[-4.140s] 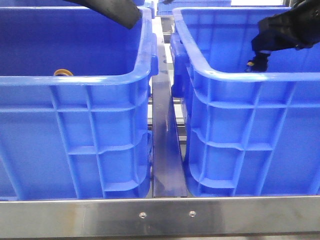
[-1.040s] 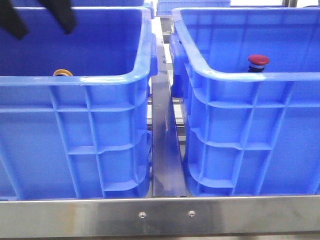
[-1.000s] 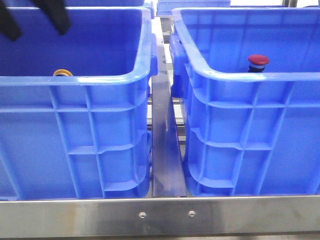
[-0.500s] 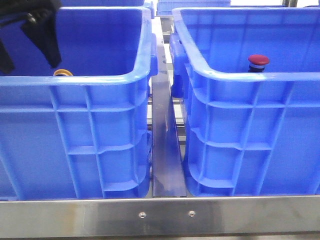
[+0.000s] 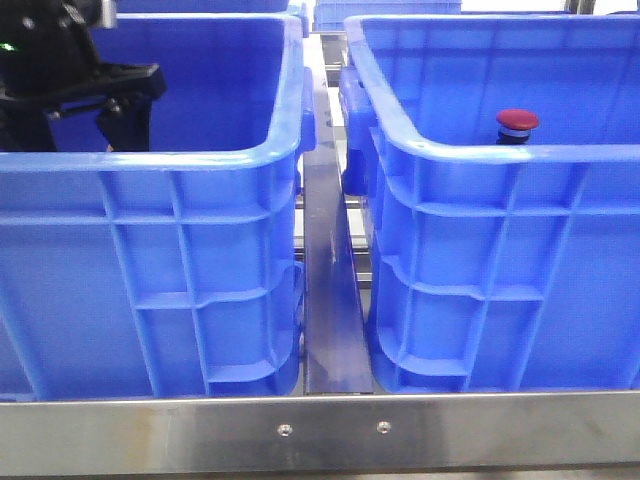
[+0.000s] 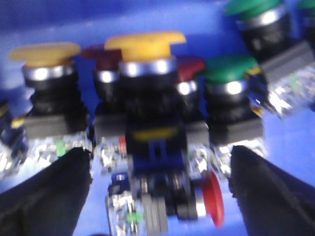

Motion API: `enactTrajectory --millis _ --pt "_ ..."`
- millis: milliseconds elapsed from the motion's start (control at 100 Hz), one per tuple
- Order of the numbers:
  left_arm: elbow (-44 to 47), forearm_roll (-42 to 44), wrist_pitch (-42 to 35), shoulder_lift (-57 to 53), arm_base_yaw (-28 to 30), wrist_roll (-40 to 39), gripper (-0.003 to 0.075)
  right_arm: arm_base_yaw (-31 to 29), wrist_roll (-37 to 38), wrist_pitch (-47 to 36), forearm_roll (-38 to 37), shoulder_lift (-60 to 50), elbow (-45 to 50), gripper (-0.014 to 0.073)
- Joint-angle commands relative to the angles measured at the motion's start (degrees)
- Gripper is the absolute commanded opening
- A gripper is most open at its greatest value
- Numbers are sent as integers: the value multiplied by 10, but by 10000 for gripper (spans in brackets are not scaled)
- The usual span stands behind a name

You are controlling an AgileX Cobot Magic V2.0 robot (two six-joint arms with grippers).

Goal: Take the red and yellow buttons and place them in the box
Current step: 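Lower the left gripper into the button crate and grasp a yellow button, then lift the yellow button and carry it toward the gap between crates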

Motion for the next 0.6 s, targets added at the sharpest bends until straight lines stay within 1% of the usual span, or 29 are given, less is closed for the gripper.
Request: enactTrajectory --millis 0,120,190,260,360,450,490,590 --pt "-23 -2 -17 -18 1 -2 545 -2 -1 16 34 -2 -15 566" --pt "-24 -2 -21 -16 1 -2 542 -2 -1 16 34 -2 -15 566" --pt "-24 -2 -22 -16 1 -1 505 -2 -1 16 34 -2 -15 566" --pt "-24 -2 -21 -16 1 -1 424 -2 -1 16 34 -2 -15 566" --pt "-24 -2 -18 -16 1 9 262 -2 -1 16 34 -2 -15 566" --pt "-24 -1 -18 -16 1 13 141 -2 -1 16 34 -2 -15 566" --pt "-24 -1 -18 -18 1 14 95 -2 -1 16 34 -2 -15 566" --pt "-24 -1 -18 -21 1 17 15 -2 -1 16 34 -2 -15 566"
